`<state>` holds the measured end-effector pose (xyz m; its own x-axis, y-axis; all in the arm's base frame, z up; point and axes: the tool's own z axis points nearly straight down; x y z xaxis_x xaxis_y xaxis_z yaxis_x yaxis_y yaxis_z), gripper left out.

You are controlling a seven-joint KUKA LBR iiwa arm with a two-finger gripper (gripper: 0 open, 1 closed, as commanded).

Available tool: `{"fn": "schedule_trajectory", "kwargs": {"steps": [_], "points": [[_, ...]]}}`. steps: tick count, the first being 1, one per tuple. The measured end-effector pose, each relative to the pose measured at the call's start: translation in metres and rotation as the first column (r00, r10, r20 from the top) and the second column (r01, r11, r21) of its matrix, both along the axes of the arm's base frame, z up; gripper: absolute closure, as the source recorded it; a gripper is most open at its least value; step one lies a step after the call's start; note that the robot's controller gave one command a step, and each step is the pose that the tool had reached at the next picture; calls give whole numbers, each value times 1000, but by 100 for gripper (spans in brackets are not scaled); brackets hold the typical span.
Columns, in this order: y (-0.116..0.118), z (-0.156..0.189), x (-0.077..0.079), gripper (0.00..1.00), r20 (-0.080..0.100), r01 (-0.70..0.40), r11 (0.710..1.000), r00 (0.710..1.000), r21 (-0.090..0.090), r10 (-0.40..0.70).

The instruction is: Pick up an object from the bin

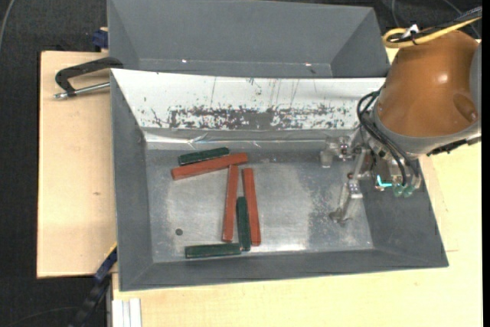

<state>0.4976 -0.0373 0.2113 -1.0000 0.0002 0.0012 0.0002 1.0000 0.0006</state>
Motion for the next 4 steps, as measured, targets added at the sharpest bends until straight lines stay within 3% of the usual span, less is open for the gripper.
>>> {"fn": "schedule_trajectory", "kwargs": {"steps": [1, 2, 3, 4], "points": [[120, -58, 2, 0, -2, -18, 1000, 1000, 4, 18], [155, -141, -5, 0, 1, -354, 935, 935, 1, 354], [58, -139, 63, 0, 10, -479, 878, 878, -6, 479], [121, -140, 38, 0, 7, -707, 708, 708, -1, 707]]}}
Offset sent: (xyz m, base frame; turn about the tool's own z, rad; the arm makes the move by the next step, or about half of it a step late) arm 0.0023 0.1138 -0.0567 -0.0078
